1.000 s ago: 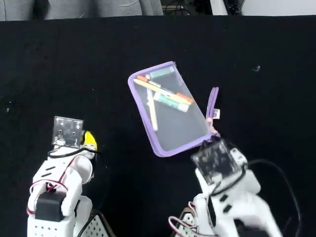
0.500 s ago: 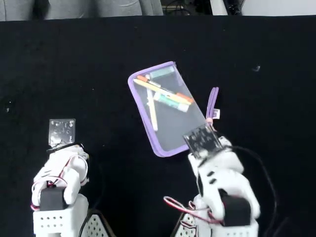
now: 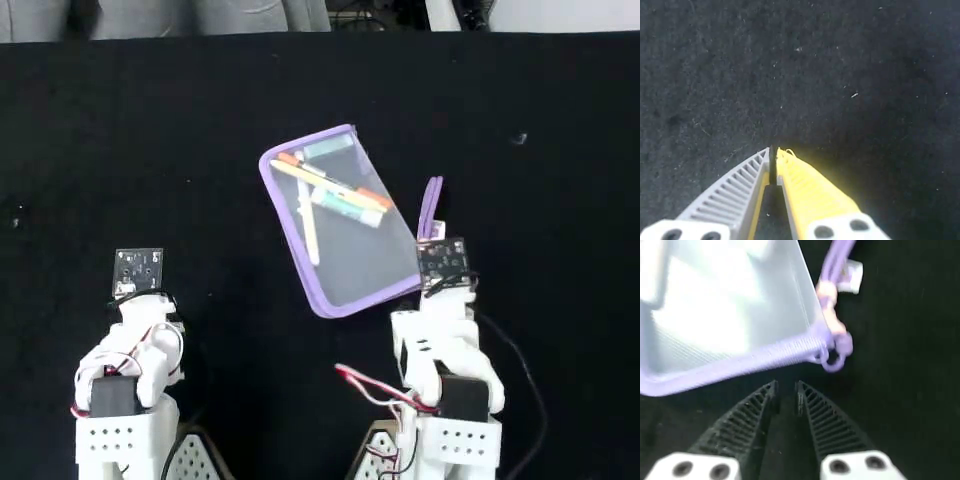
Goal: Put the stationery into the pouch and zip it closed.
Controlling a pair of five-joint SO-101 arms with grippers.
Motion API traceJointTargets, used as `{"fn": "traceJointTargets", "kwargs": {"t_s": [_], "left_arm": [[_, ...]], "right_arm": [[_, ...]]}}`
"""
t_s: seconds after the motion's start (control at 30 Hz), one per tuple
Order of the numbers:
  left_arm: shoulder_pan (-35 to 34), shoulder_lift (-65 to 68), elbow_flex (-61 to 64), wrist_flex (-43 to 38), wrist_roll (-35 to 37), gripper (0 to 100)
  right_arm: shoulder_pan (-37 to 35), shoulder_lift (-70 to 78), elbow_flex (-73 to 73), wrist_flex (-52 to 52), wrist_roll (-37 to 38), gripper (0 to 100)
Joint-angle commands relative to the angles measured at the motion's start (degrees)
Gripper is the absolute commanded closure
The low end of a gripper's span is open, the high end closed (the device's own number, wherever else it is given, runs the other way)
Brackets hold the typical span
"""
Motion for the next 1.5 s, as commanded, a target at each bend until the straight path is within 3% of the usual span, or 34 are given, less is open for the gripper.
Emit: {"fn": "traceJointTargets", "kwargs": {"t_s": [0.0,0.4,1.47], "left_arm": [[-0.31,-0.35,1.71,0.26,0.53,97],[-0.31,-0.35,1.71,0.44,0.44,97],[-0.31,-0.35,1.71,0.44,0.44,97]], "right_arm": [[3.60,-5.05,0.75,-1.05,-0.62,94.3],[8.53,-4.97,1.01,4.92,-0.70,94.5],[8.62,-4.97,1.01,4.92,-0.62,94.5]]}}
